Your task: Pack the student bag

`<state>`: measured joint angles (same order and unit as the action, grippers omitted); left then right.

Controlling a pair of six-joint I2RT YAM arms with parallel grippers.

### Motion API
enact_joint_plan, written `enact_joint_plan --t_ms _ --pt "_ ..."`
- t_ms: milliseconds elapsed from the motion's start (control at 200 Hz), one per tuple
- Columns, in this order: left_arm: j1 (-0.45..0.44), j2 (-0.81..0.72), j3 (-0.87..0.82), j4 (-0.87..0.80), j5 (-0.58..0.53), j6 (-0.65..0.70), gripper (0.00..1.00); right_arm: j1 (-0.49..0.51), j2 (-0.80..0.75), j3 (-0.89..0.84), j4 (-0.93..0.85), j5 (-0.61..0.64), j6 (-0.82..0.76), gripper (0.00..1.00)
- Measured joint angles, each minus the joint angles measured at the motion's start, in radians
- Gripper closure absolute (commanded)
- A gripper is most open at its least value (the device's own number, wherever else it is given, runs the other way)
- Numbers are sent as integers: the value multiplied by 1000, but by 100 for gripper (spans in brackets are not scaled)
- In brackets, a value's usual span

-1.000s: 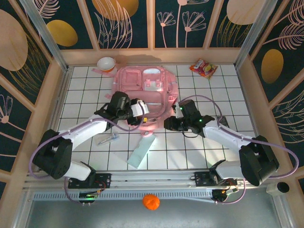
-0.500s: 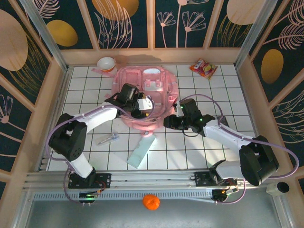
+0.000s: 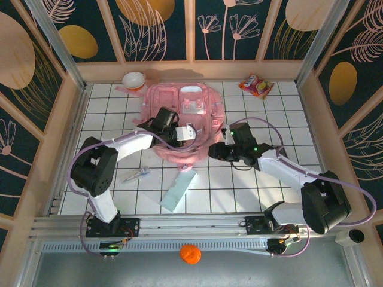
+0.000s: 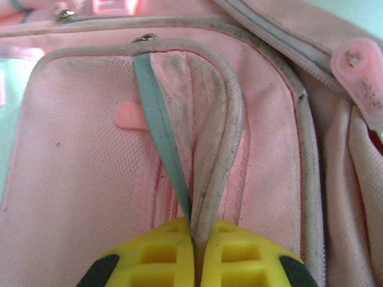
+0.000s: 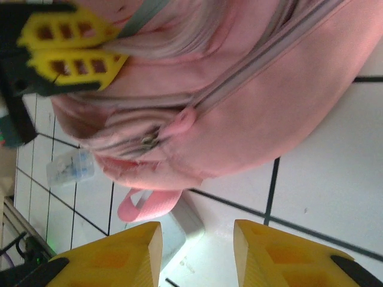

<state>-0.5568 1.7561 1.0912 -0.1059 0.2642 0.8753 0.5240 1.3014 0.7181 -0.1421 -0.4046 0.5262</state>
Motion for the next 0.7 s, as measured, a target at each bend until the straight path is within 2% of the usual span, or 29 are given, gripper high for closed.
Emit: enact_joint_plan --t_ms 105,275,701 --pt "5 -76 -44 21 26 -31 100 -40 29 11 29 -11 -13 60" --pt "5 -117 -46 45 54 -77 100 -43 141 87 41 -15 -86 57" --pt "6 -119 -46 60 72 -140 100 19 207 136 71 -78 -217 56"
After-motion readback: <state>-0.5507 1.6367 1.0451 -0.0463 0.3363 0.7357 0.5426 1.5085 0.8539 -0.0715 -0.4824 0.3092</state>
